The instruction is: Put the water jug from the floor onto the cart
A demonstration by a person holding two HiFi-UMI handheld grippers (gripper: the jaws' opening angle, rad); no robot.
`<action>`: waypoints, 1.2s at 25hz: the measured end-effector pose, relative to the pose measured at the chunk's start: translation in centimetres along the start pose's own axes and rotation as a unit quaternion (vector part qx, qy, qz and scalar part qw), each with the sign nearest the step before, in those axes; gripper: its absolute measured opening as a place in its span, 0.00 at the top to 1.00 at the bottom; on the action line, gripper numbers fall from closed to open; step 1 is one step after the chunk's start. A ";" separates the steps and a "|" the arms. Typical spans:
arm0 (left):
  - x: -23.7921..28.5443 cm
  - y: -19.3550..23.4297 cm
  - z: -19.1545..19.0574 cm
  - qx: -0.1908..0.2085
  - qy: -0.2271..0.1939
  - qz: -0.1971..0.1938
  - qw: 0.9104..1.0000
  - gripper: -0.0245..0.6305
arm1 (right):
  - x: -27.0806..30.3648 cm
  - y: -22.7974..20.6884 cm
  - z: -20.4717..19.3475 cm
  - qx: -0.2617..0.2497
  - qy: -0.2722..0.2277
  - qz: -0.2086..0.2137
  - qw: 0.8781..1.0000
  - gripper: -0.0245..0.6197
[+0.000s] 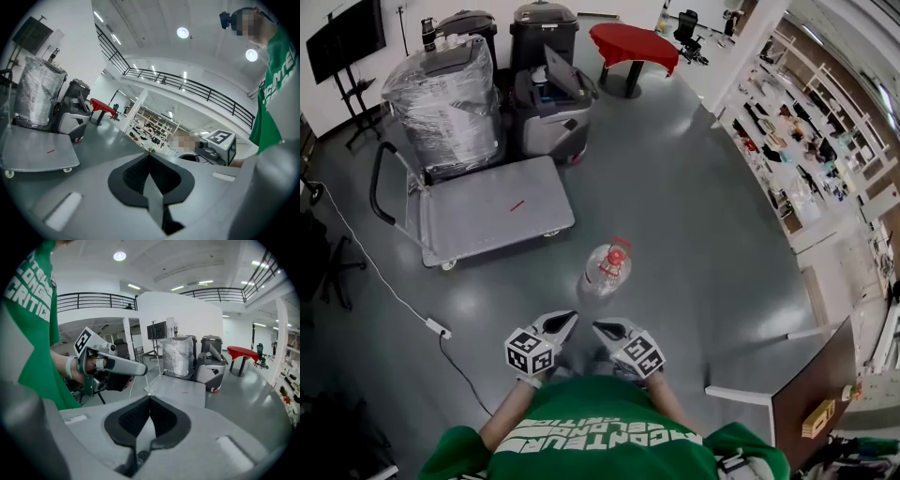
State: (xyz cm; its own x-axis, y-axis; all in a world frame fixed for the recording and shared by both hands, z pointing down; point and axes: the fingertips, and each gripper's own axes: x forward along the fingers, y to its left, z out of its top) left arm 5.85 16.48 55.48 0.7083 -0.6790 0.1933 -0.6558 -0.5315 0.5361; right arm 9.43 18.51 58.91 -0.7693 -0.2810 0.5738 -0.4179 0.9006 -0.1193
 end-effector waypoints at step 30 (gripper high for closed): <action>10.6 4.7 5.2 0.017 0.032 0.037 0.999 0.95 | 1.6 -15.2 1.0 0.004 -0.013 0.014 1.000 0.97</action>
State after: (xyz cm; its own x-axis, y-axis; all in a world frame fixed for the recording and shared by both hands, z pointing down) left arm 8.93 4.22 55.79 0.6723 -0.6838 0.2835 -0.7145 -0.4993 0.4901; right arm 14.12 4.00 60.79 -0.7931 -0.2651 0.5484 -0.4007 0.9051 -0.1420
